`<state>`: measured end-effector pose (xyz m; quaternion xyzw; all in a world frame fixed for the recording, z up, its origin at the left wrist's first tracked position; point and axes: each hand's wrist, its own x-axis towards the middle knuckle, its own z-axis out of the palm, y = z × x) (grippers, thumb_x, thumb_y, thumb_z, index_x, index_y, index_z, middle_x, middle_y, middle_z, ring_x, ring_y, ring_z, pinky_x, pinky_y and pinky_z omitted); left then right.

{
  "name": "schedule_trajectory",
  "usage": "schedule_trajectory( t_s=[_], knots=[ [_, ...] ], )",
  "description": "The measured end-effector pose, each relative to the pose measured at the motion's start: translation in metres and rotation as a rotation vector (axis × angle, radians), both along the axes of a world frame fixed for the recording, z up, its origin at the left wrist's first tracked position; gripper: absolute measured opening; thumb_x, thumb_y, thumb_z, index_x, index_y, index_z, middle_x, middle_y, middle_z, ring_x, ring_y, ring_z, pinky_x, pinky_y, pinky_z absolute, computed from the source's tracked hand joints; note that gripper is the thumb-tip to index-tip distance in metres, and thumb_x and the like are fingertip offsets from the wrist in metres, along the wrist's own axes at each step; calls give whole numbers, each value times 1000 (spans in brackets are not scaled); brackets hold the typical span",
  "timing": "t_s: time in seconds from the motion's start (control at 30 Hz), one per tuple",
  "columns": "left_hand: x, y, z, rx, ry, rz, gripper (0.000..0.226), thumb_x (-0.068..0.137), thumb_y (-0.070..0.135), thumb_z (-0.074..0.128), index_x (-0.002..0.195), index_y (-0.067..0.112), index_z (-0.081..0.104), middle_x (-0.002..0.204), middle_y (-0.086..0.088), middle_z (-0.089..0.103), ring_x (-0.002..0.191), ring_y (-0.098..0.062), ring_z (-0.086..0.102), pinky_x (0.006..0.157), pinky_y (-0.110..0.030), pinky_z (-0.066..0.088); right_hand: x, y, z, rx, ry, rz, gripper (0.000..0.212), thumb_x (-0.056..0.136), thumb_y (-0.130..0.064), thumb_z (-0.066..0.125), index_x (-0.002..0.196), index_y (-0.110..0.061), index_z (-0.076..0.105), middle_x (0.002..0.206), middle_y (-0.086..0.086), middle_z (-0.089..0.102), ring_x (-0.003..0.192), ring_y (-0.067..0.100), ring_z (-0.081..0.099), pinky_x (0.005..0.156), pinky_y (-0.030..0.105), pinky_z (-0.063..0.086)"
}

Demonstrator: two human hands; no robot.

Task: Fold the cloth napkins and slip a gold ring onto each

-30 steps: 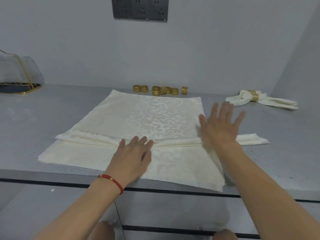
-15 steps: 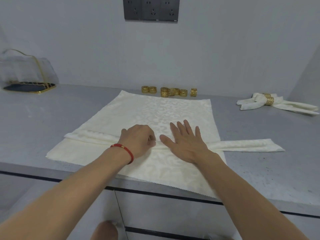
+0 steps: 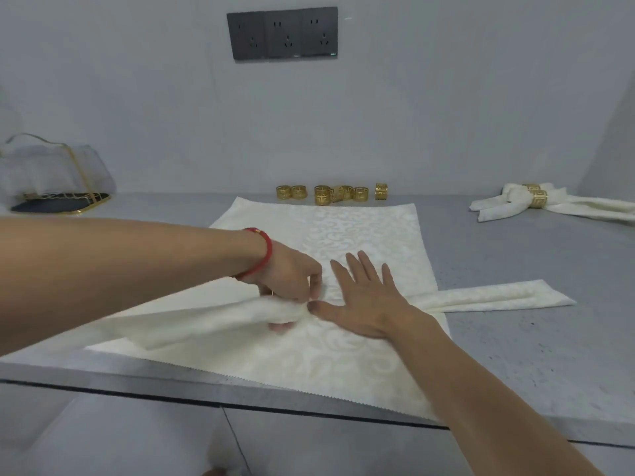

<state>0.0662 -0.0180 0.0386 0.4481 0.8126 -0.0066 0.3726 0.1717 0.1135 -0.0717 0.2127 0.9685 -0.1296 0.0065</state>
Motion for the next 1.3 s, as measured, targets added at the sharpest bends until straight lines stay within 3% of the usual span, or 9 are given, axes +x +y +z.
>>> schedule_trajectory(
  t_s=[0.3, 0.43, 0.53, 0.67, 0.87, 1.0, 1.1, 1.2, 1.3],
  knots=[
    [-37, -10, -31, 322, -219, -146, 13, 96, 24, 65, 107, 19, 69, 81, -10, 74, 79, -25, 69, 73, -34, 51, 1, 10, 8, -82, -48, 98, 84, 101, -66, 33, 164, -23, -2, 171, -1, -12, 156, 17, -20, 126, 51, -8],
    [-38, -9, -44, 444, -50, -189, 10, 98, 34, 59, 103, 32, 67, 72, 4, 67, 65, -9, 57, 69, -24, 48, 24, 35, 35, -524, 115, 172, 50, 104, -41, 55, 151, -29, 45, 155, -13, 45, 143, 5, 41, 116, 25, 35],
    [-39, -9, -53, 465, 5, -187, 11, 97, 42, 57, 101, 37, 66, 80, 6, 66, 69, -6, 58, 74, -24, 48, 41, 56, 52, -348, 118, 153, 18, 99, -34, 64, 114, -30, 73, 115, -18, 71, 105, -2, 65, 93, 20, 51],
    [-36, -7, -54, 438, 59, -188, 18, 98, 45, 51, 104, 33, 64, 85, 13, 64, 71, 0, 57, 70, -17, 43, 45, 66, 66, -153, -166, 94, 22, 93, -56, 60, 95, -35, 65, 96, -21, 63, 85, 1, 58, 87, 29, 49],
    [-27, -1, -54, 374, 229, -206, 26, 100, 45, 46, 114, 28, 61, 103, 9, 62, 87, -6, 57, 73, -21, 41, 34, 53, 85, -2, -436, 48, 37, 99, -51, 56, 72, -26, 50, 72, -13, 49, 66, 15, 45, 74, 33, 42],
    [-21, 4, -52, 345, 265, -191, 27, 100, 41, 47, 114, 24, 62, 106, 5, 63, 90, -10, 58, 76, -25, 42, 30, 38, 81, 172, -481, 22, 42, 98, -46, 51, 102, -6, 63, 98, 7, 68, 77, 21, 55, 72, 34, 43],
    [-17, 8, -50, 306, 287, -197, 28, 99, 40, 49, 117, 23, 62, 109, 2, 66, 99, -15, 60, 88, -30, 46, 31, 27, 80, 249, -417, 18, 26, 97, -39, 55, 111, -17, 53, 101, 2, 59, 87, 22, 60, 81, 40, 51],
    [-16, 11, -47, 284, 313, -203, 30, 98, 41, 50, 120, 23, 61, 114, 0, 66, 105, -19, 61, 96, -35, 48, 28, 24, 90, 158, -384, 31, 21, 98, -40, 61, 108, -22, 57, 105, -1, 61, 89, 21, 60, 76, 34, 48],
    [-17, 12, -46, 280, 300, -207, 29, 96, 41, 52, 116, 22, 63, 100, 2, 69, 99, -22, 66, 94, -40, 53, 35, 31, 108, -359, -345, -80, 25, 101, -36, 61, 109, -14, 71, 98, 5, 69, 78, 20, 61, 70, 29, 53]
  ],
)
